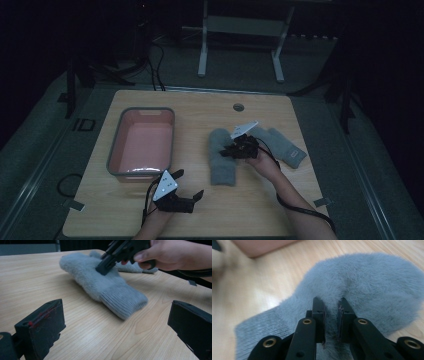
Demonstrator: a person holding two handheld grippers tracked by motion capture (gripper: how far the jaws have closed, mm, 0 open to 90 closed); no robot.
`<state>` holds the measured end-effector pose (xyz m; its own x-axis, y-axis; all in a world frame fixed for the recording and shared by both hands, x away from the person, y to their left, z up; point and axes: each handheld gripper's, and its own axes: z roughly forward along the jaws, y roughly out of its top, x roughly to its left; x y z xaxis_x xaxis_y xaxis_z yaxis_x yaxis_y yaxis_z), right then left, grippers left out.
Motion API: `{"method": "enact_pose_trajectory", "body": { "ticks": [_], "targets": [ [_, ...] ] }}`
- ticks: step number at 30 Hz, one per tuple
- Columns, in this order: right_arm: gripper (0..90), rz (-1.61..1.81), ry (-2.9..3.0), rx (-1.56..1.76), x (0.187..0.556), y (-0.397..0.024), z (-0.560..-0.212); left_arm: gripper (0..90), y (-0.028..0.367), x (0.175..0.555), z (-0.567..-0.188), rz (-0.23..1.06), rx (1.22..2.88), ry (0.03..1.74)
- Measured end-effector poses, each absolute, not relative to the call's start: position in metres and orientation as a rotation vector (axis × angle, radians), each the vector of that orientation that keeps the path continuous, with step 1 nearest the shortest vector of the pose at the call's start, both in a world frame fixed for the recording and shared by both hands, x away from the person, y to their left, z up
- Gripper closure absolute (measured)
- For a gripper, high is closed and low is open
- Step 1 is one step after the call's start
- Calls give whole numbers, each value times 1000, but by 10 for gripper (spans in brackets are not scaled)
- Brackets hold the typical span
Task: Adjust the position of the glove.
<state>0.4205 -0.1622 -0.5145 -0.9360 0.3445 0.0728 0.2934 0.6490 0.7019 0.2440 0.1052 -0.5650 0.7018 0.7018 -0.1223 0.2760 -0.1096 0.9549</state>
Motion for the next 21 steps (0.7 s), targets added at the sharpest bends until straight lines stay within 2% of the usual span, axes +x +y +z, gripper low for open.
{"method": "enact_pose_trajectory", "body": {
  "ticks": [6, 13, 15, 18, 21],
  "targets": [
    [797, 1128, 2806, 513, 397, -155, -518, 13, 105, 243, -565, 434, 1691, 791],
    [756, 1071, 2855, 534, 398, -153, -541, 12, 105, 243, -565, 436, 1694, 784],
    [696, 1075, 2850, 547, 399, -154, -543, 12, 105, 243, -565, 436, 1694, 784],
    [501, 1063, 2827, 571, 398, -155, -544, 12, 105, 243, -565, 432, 1694, 789],
    [432, 1078, 2806, 559, 396, -158, -540, 12, 106, 243, -564, 435, 1689, 785]
  ]
}}
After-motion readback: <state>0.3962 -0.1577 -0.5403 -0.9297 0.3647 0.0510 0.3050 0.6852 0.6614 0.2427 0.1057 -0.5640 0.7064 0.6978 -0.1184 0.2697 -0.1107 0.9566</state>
